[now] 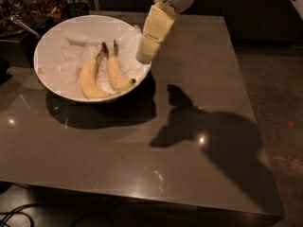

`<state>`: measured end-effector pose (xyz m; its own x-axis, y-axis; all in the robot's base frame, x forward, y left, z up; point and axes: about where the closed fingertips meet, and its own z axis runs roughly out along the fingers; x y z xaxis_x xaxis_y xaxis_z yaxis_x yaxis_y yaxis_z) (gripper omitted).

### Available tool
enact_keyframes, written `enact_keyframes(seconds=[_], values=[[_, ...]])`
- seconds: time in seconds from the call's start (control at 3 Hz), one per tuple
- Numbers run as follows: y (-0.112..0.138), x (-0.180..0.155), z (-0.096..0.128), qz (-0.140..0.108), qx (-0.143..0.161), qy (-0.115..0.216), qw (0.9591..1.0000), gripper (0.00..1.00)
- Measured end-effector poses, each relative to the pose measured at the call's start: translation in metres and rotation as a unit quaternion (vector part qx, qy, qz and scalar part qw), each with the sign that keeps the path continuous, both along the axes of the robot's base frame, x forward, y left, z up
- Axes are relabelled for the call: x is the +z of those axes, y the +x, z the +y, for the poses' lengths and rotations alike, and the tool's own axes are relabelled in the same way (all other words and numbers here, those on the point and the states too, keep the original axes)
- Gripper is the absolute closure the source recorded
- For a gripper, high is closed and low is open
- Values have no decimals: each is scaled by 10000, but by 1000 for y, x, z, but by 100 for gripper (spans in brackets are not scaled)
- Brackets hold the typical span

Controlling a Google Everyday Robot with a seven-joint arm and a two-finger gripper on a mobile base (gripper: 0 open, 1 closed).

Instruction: Pick banana from white bowl

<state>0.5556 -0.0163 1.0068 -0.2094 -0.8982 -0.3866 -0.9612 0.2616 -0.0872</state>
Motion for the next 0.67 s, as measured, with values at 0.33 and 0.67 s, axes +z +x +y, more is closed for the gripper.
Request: enact_keyframes(seconds=[0.33,0.67], values=[[4,2,4,-87,-8,64,9999,0],[4,-7,17,88,-198,289,9993,0]])
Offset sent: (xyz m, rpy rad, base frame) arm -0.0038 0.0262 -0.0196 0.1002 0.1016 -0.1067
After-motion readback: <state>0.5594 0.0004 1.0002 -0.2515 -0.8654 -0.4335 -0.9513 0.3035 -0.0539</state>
